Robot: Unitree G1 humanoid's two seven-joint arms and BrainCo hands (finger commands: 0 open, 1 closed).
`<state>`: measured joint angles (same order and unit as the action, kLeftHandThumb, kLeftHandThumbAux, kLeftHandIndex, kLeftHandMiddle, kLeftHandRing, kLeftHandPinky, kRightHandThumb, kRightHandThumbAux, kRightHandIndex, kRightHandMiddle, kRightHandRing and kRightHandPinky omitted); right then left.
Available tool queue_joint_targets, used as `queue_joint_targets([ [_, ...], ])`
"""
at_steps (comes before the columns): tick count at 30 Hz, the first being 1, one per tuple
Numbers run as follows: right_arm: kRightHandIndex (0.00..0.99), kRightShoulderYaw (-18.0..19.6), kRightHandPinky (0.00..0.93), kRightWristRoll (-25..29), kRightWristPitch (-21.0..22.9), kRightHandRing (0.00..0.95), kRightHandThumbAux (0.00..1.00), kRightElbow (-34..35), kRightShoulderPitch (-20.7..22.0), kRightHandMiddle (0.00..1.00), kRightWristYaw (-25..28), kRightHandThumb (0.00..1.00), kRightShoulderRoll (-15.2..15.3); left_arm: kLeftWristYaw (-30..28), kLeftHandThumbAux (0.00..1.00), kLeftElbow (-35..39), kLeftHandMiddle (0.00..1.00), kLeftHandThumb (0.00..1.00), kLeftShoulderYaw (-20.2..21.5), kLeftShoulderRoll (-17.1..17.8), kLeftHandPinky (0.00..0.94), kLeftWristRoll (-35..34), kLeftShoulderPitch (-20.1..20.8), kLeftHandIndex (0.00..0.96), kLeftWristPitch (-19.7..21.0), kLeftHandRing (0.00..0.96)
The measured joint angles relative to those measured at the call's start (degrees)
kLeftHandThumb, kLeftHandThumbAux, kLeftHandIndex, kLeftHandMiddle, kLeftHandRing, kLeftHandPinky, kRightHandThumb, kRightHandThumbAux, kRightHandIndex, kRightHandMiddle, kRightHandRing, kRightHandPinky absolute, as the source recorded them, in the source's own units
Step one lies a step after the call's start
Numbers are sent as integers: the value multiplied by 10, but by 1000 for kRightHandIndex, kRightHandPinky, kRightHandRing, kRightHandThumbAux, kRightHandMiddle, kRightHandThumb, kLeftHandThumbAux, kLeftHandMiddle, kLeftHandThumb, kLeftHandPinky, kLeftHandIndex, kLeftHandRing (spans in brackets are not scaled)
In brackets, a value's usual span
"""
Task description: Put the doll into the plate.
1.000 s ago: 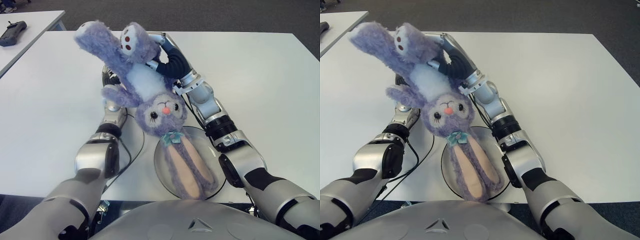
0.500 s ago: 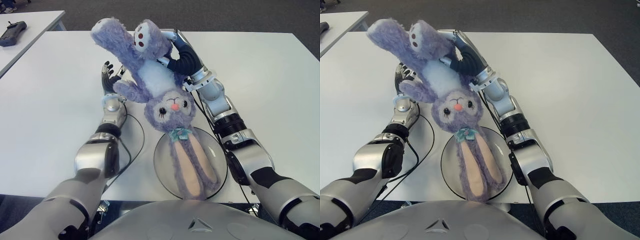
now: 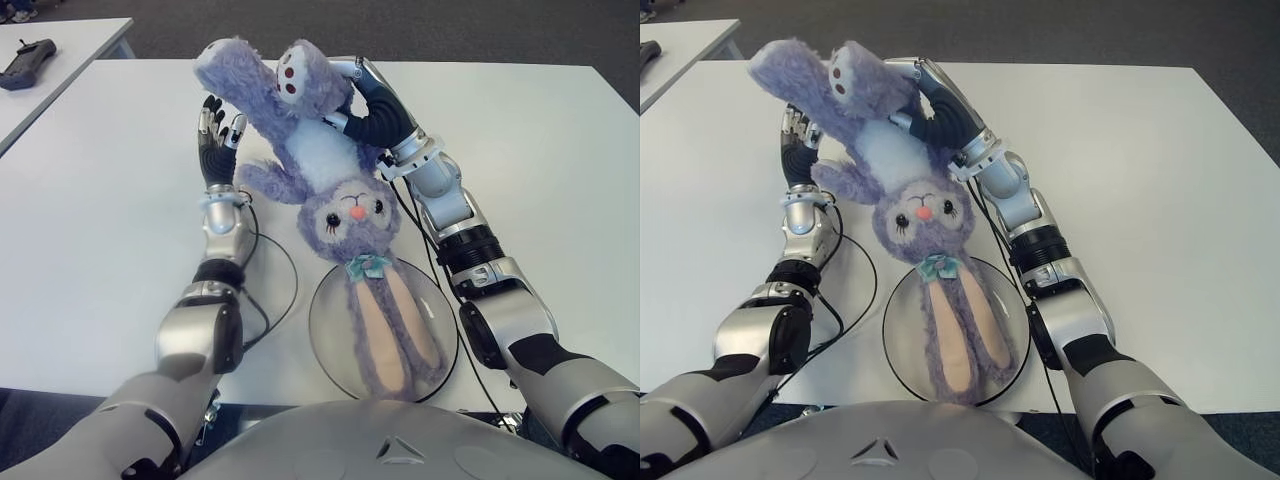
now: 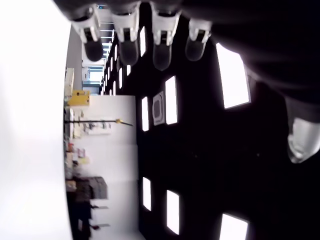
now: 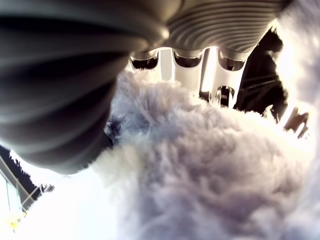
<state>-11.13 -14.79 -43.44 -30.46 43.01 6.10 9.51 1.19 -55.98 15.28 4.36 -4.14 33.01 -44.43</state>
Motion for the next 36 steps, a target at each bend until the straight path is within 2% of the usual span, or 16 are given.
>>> queue_joint_targets([
  [4, 439, 4, 830, -10, 9, 832, 717, -13, 3, 838, -8, 699, 5, -89, 298, 43, 4, 82, 4, -8, 0, -48, -17, 0, -23, 1],
  [9, 439, 7, 830, -18, 14, 831, 717, -27, 5, 837, -18, 699, 6, -170, 282, 88, 0, 114, 10, -18, 0, -101, -35, 0, -20, 0],
  [13, 439, 8, 828, -21, 16, 828, 717, -34, 7, 836, -25, 699, 6, -211, 273, 120, 0, 129, 14, -23, 0, -134, -49, 0, -8, 0],
  [24, 439, 10, 827, -31, 17, 825, 716, -45, 9, 831, -38, 700, 6, -263, 245, 187, 0, 150, 15, -32, 0, -174, -78, 0, 39, 0],
  [36, 439, 10, 828, -32, 19, 825, 716, -53, 13, 830, -46, 700, 5, -271, 238, 249, 0, 130, 11, -47, 0, -180, -112, 0, 74, 0],
])
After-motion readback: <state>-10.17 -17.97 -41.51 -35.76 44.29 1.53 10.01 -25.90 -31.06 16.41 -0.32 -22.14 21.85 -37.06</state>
